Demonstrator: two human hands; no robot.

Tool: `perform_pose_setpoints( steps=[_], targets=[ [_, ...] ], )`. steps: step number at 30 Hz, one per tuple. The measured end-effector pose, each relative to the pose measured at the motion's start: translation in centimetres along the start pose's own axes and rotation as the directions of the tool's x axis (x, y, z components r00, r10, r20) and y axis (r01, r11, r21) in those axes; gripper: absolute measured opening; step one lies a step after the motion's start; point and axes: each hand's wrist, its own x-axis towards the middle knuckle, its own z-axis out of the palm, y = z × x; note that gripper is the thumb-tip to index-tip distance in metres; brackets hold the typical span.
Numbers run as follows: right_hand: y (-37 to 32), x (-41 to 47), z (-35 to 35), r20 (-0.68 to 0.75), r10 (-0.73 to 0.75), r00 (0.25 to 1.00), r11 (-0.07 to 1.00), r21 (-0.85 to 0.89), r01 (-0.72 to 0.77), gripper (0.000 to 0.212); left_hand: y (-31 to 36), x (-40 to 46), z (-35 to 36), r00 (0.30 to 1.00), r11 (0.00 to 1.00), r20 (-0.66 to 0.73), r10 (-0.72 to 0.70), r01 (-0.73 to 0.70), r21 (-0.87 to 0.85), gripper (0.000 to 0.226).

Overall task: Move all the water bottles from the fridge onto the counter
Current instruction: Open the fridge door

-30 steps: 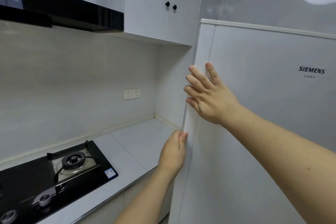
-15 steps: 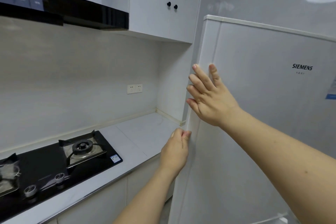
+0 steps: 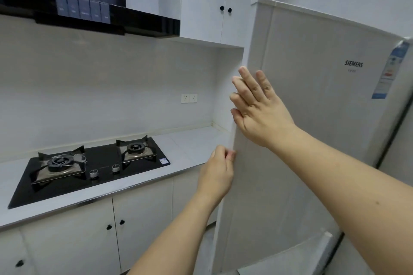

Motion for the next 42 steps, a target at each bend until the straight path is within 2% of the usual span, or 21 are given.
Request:
perform_pose_setpoints(
  steps=[4, 10, 14, 23, 30, 34, 37, 40, 42],
  targets=[
    [0.9, -2.5, -4.2, 0.053, 0.008, 0.999, 1.000, -0.011, -0.007, 0.047, 2.1, -3.8, 0.6, 1.000, 1.000, -0.003, 0.007, -0.007, -0.009, 0.021],
    [2.2, -6.9, -9.8, 0.067, 0.043, 0.997, 0.998, -0.038, -0.041, 0.046, 5.7, -9.5, 1.6, 1.000, 0.995, 0.020, 0.008, -0.006, -0.100, 0.018],
    [3.4, -9.3, -12.3, 0.074, 0.064, 0.995, 0.996, -0.069, -0.059, 0.053, 7.4, -11.9, 2.6, 1.000, 0.995, 0.018, 0.026, -0.024, -0.092, 0.016],
    [4.4, -12.6, -15.1, 0.080, 0.089, 0.993, 0.991, -0.106, -0.080, 0.061, 10.5, -15.2, 4.3, 0.997, 0.996, -0.041, 0.065, -0.067, -0.053, 0.017],
    [4.8, -13.5, -16.8, 0.129, 0.116, 0.985, 0.988, -0.118, -0.100, 0.061, 12.2, -16.5, 4.4, 0.999, 0.998, -0.005, 0.054, -0.055, -0.028, 0.017],
    [4.5, -13.5, -17.7, 0.178, 0.151, 0.972, 0.980, -0.159, -0.123, 0.065, 12.3, -16.8, 4.0, 0.998, 0.995, 0.033, 0.056, -0.053, -0.088, 0.017],
    [3.7, -12.8, -18.8, 0.151, 0.115, 0.982, 0.988, -0.123, -0.097, 0.067, 11.3, -16.2, 2.3, 0.995, 0.991, 0.073, 0.073, -0.064, -0.117, 0.018],
    [2.2, -10.8, -18.9, 0.099, 0.086, 0.991, 0.996, -0.028, -0.084, 0.066, 9.6, -14.5, -0.6, 0.996, 0.997, 0.060, 0.067, -0.068, 0.024, 0.034],
    [1.1, -9.4, -18.1, 0.114, 0.100, 0.988, 0.994, 0.034, -0.104, 0.066, 8.5, -13.1, -3.1, 0.998, 0.988, 0.057, 0.042, -0.049, 0.145, 0.044]
  ],
)
